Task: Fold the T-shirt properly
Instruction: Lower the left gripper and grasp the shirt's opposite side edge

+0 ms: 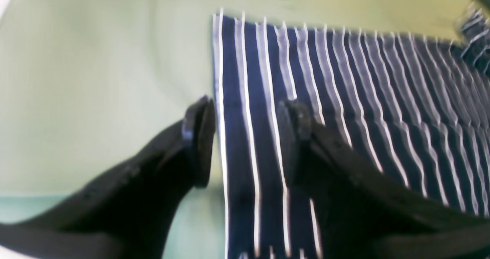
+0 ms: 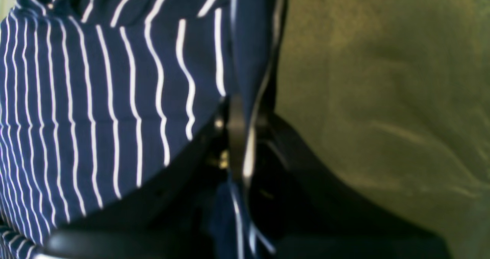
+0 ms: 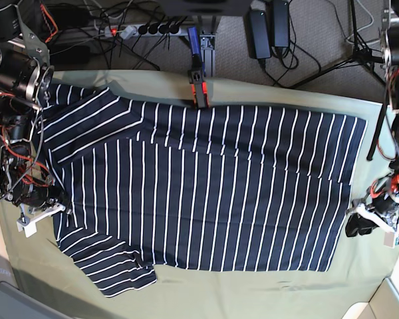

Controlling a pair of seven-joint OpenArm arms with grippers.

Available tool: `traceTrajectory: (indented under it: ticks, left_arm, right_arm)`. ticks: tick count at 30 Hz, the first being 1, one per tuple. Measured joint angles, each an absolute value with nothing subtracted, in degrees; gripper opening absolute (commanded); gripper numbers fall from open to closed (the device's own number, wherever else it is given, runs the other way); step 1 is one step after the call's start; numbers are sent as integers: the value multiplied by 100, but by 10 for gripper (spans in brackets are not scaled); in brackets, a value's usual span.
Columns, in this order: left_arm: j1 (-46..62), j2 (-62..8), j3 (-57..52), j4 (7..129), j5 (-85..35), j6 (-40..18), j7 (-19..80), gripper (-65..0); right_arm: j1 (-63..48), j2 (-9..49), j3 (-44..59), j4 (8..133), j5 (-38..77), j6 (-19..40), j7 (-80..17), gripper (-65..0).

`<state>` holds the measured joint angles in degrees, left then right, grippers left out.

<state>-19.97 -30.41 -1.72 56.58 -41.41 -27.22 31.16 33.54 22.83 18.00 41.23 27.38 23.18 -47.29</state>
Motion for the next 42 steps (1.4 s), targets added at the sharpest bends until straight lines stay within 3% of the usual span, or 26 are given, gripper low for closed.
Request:
traceTrajectory:
  ticks: [5,10,36,39,42]
  left_arm:
    - [-2838,-2792,-161,3962,-4195,-2720,2982,-373]
    - [-3354,-2604,-172,3107,-4195,-2722,2902,-373]
    - [-3339,-2158,-185,3030,-4270,-2862,3111,-375]
    - [-3336,-2161,-185,3030,-4246,-2862,3111,-471]
    - [-3321,-2174,-185,3030,-4239,-2871,3153,-621]
  right_arm:
    - [3291,2283,1800,4125,2749,2318,-4698,-650]
    - [3192,2283,1802,4125,2783,2318,-4641,-650]
    - [3175,2283,1802,4128,2805,2318,-4637,-650]
    - [3175,2283,1802,4125,2805,2318,-4635,-650]
    - [3175,2283,1802,4125,2805,2318,-4635,-650]
